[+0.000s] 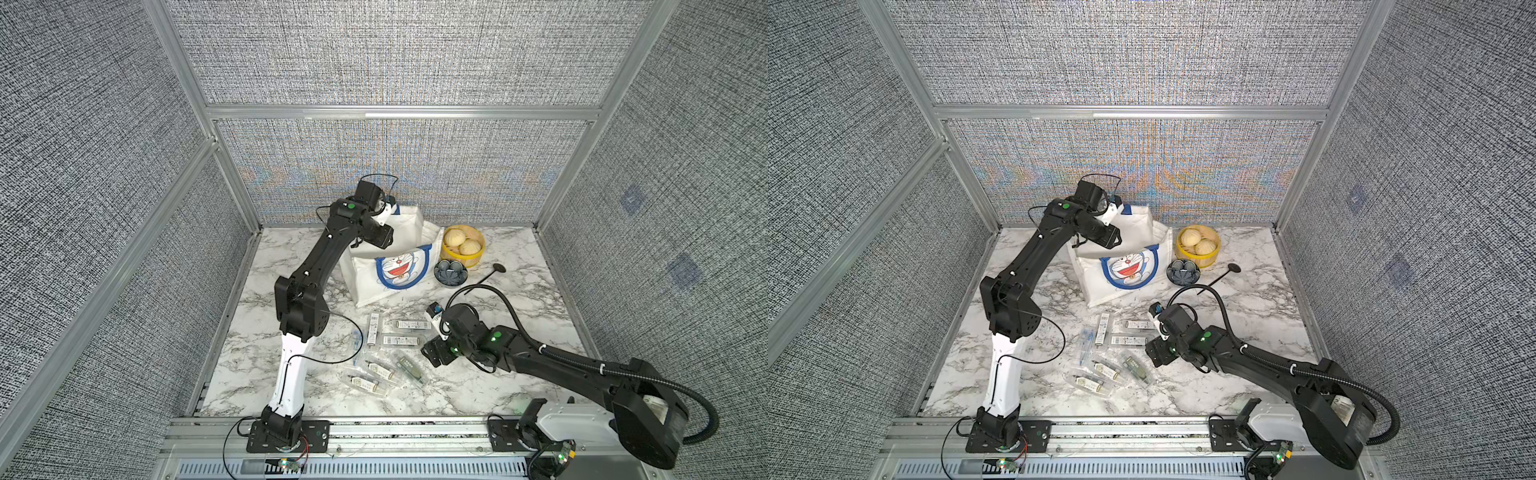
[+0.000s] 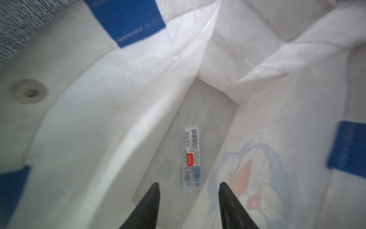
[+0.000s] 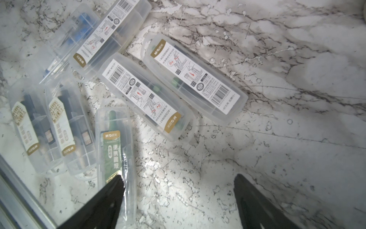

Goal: Put the compass set into the canvas bag
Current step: Place the compass set in the canvas bag, then pick up the compass set at the center of the board.

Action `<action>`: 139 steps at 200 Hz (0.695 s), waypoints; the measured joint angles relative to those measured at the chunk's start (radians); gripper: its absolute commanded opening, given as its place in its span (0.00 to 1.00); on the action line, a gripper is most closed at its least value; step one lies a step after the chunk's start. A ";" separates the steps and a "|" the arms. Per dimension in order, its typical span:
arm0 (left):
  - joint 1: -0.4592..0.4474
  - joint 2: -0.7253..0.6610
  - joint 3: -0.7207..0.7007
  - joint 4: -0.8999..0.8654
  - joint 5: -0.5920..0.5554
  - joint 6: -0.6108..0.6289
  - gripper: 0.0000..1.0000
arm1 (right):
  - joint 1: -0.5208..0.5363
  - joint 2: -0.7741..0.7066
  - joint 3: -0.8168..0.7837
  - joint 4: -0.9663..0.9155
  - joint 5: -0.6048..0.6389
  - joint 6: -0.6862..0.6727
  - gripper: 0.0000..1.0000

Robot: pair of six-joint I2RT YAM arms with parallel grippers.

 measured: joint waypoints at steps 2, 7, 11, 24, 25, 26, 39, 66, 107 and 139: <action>0.000 -0.010 -0.008 0.005 0.001 -0.002 0.51 | 0.004 -0.001 0.000 -0.004 -0.002 0.001 0.87; 0.000 -0.032 -0.024 0.013 0.007 -0.004 0.51 | 0.013 -0.003 0.001 -0.013 -0.004 0.002 0.87; 0.000 -0.054 -0.044 0.023 0.013 -0.008 0.51 | 0.019 -0.004 0.002 -0.019 -0.006 0.005 0.87; 0.000 -0.124 -0.119 0.057 0.026 -0.030 0.51 | 0.041 -0.002 0.011 -0.047 -0.009 0.007 0.87; 0.000 -0.128 -0.124 0.058 0.026 -0.031 0.51 | 0.042 -0.002 0.012 -0.048 -0.010 0.007 0.87; 0.000 -0.133 -0.129 0.060 0.027 -0.032 0.51 | 0.043 -0.001 0.013 -0.050 -0.010 0.007 0.87; 0.000 -0.212 -0.230 0.101 0.040 -0.058 0.50 | 0.066 0.009 0.027 -0.075 -0.011 0.011 0.86; 0.002 -0.430 -0.539 0.257 0.084 -0.112 0.50 | 0.116 0.032 0.041 -0.118 -0.013 0.027 0.85; 0.009 -0.674 -0.919 0.486 0.139 -0.169 0.50 | 0.201 0.132 0.101 -0.150 0.006 0.077 0.83; 0.018 -0.763 -1.044 0.578 0.151 -0.188 0.50 | 0.251 0.216 0.164 -0.179 0.026 0.103 0.78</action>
